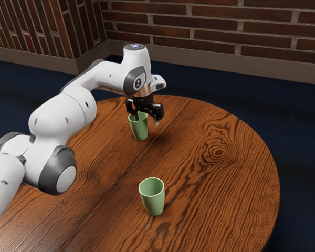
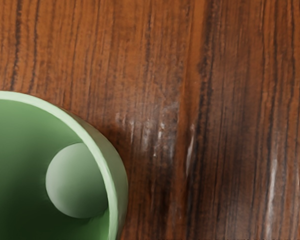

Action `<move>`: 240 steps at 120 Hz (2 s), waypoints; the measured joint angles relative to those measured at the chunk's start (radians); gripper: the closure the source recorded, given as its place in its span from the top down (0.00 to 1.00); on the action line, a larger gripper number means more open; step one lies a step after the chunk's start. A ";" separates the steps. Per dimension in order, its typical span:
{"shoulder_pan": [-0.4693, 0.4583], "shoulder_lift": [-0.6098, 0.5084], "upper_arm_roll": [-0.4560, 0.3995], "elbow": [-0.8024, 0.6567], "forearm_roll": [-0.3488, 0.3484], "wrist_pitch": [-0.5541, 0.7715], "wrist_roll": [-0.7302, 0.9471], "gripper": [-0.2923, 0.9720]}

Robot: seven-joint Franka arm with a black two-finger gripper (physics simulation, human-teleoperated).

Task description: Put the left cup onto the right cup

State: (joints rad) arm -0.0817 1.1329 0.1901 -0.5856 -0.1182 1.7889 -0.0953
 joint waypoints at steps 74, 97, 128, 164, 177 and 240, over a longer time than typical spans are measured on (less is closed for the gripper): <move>0.000 0.009 0.005 -0.004 0.000 -0.005 -0.014 0.36; 0.000 0.008 0.010 -0.001 0.002 -0.019 -0.022 0.21; 0.000 0.006 0.022 -0.001 0.004 -0.036 -0.034 0.16; 0.001 0.005 0.022 -0.001 0.021 -0.050 -0.046 0.15; 0.001 0.004 0.022 -0.001 0.031 -0.055 -0.050 0.15; -0.021 -0.254 -0.046 -0.207 0.058 -0.117 -0.065 0.15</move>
State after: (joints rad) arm -0.1028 0.8784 0.1442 -0.7923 -0.0600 1.6719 -0.1601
